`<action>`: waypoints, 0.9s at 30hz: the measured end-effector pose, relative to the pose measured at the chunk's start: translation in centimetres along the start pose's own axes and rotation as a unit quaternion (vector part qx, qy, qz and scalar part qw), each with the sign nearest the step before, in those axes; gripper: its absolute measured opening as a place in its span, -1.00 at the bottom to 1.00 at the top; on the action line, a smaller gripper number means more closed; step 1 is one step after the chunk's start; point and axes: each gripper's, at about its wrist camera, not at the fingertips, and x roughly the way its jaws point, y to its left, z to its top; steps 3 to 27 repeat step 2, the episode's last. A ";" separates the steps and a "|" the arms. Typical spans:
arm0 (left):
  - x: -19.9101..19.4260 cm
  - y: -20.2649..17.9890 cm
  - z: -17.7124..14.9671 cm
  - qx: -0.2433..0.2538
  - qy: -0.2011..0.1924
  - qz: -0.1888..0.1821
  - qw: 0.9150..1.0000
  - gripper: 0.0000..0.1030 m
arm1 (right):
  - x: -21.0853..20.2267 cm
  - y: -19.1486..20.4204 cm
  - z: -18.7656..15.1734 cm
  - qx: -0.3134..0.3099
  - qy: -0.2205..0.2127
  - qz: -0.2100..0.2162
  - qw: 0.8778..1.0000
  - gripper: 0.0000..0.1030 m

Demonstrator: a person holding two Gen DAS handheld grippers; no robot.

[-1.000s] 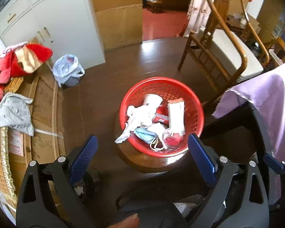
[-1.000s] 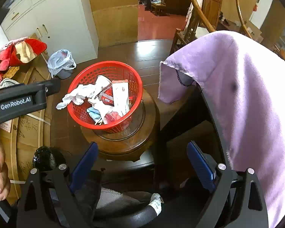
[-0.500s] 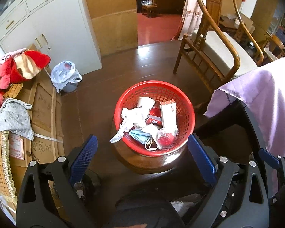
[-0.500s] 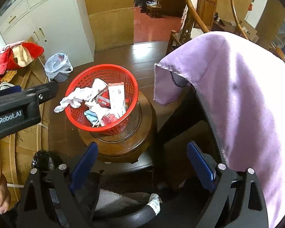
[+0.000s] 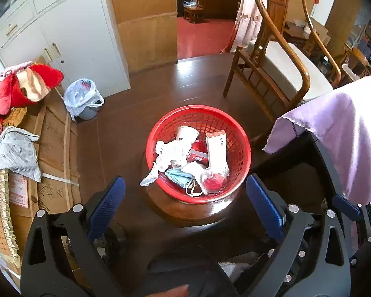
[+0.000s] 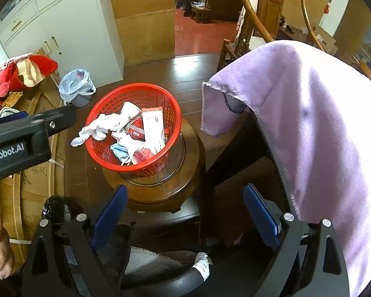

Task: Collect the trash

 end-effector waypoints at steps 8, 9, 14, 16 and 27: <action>-0.1 -0.1 0.0 0.002 -0.003 -0.001 1.000 0.84 | -0.1 0.1 0.0 0.000 0.000 0.000 1.000 0.80; -0.1 -0.1 0.0 0.002 -0.003 -0.001 1.000 0.84 | -0.1 0.1 0.0 0.000 0.000 0.000 1.000 0.80; -0.1 -0.1 0.0 0.002 -0.003 -0.001 1.000 0.84 | -0.1 0.1 0.0 0.000 0.000 0.000 1.000 0.80; -0.1 -0.1 0.0 0.002 -0.003 -0.001 1.000 0.84 | -0.1 0.1 0.0 0.000 0.000 0.000 1.000 0.80; -0.1 -0.1 0.0 0.002 -0.003 -0.001 1.000 0.84 | -0.1 0.1 0.0 0.000 0.000 0.000 1.000 0.80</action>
